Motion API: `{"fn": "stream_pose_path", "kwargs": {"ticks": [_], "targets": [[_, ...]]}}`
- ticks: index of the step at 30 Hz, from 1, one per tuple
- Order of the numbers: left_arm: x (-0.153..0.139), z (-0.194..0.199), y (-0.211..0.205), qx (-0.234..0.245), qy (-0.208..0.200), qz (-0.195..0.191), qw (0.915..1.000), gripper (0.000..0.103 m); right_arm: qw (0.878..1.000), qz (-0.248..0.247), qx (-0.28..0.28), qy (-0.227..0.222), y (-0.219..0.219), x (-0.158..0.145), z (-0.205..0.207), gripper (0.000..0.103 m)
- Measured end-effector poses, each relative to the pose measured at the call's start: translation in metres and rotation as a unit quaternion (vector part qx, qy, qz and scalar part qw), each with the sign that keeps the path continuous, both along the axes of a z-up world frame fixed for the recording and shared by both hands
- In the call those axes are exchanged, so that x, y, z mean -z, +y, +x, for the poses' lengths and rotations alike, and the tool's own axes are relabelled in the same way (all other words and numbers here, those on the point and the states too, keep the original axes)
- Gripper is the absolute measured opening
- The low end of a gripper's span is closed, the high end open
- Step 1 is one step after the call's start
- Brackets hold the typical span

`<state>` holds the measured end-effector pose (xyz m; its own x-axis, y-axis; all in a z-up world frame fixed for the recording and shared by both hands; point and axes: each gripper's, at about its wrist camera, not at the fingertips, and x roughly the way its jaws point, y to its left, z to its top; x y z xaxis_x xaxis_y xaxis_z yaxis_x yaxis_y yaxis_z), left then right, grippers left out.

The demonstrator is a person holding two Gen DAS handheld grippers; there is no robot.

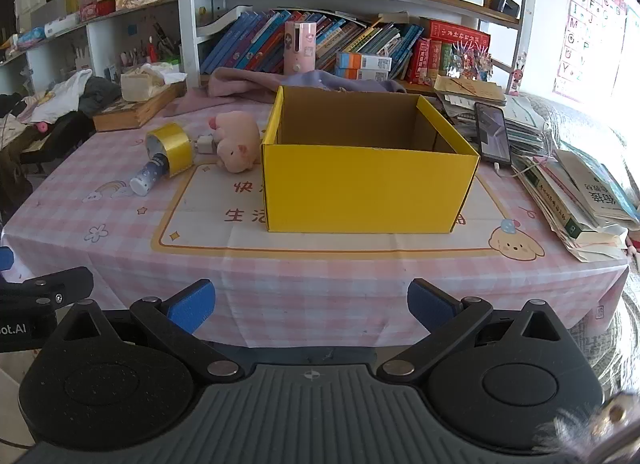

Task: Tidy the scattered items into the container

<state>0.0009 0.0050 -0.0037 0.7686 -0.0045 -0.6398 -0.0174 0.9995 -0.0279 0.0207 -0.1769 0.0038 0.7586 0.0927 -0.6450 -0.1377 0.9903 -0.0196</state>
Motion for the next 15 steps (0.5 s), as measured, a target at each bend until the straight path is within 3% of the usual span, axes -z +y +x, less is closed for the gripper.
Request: {"fn": "stream_pose_path", "kwargs": {"ticks": [15], "targets": [[0.0005,0.0026,-0.0037,0.008,0.006,0.006,0.9999,0.103,1.0,0.003,0.005,0.001,-0.0029,-0.0003,0.001,0.103]]}}
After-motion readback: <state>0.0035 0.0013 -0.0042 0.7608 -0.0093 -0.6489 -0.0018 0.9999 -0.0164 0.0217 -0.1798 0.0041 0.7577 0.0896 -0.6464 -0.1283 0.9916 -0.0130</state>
